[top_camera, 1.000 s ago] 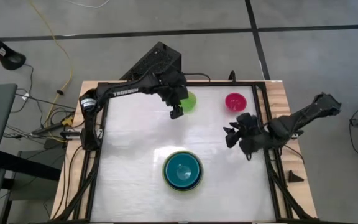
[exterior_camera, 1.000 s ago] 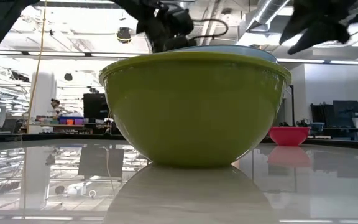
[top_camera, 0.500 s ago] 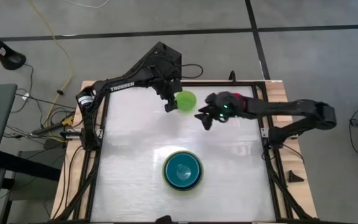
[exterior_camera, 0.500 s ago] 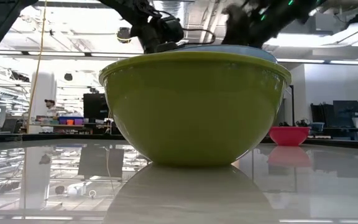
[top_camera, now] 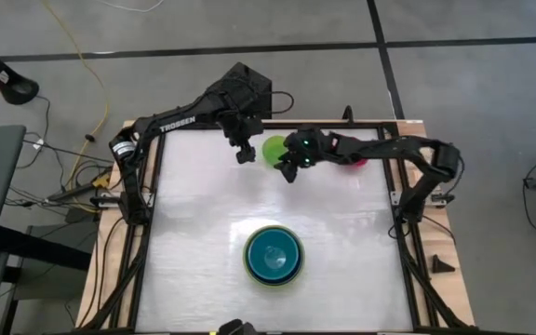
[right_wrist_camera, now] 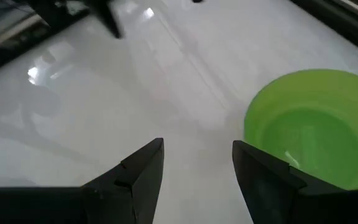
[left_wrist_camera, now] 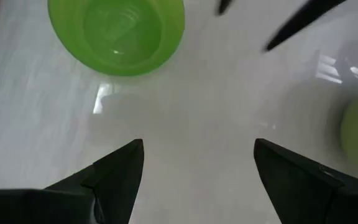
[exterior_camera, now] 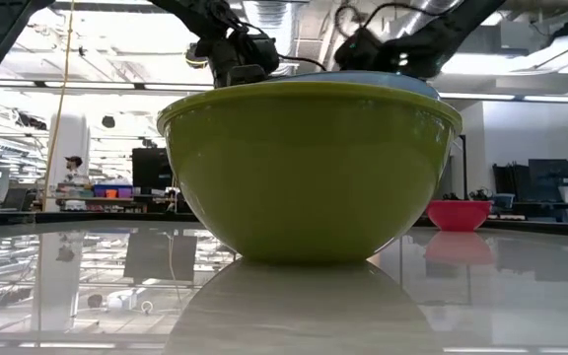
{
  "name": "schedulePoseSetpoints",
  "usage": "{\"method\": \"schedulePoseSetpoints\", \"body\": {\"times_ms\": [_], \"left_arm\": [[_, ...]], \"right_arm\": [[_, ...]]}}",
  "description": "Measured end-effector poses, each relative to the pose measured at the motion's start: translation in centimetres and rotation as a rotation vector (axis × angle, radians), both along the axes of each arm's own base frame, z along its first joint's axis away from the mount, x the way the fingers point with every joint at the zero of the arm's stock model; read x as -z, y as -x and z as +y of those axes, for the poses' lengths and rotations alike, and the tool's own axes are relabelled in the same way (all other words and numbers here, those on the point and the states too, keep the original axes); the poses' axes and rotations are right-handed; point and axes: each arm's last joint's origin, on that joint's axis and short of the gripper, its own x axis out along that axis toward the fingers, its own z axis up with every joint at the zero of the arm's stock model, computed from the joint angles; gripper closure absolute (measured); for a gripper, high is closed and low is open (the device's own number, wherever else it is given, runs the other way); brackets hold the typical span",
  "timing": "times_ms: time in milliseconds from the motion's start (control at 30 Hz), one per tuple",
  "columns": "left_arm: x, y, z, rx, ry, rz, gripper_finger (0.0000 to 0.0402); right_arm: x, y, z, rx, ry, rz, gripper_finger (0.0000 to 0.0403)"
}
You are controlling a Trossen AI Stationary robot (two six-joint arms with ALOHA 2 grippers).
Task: Nest bowls inside each other
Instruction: Stack the light green bowl on top of the dark blue bowl
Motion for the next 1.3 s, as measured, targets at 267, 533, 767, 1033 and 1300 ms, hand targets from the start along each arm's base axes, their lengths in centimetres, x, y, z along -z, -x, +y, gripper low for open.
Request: {"method": "schedulePoseSetpoints", "body": {"times_ms": [267, 533, 767, 1033, 1300], "left_arm": [[0.0, 0.2, -0.1, -0.008, 0.020, 0.016, 0.0109], [0.1, 0.4, -0.3, -0.011, 0.034, 0.038, 0.0109], [-0.1, 0.6, -0.3, -0.015, 0.030, 0.046, 0.0109], [-0.9, 1.7, 0.3, -0.039, -0.002, 0.054, 0.0109], [-1.5, 3.0, 1.4, -0.075, -0.006, 0.041, 0.0109]], "right_arm": [[2.5, -2.3, -2.3, -0.047, -0.023, 0.181, 0.0178], [6.0, -4.1, -3.4, -0.004, -0.066, 0.467, 0.0228], [4.6, -4.6, -2.5, -0.069, -0.099, 0.441, 0.0378], [-3.4, -2.8, 2.8, -0.181, -0.104, 0.319, 0.0378], [-9.4, -2.2, 14.8, -0.445, -0.166, 0.092, 0.0378]]}}
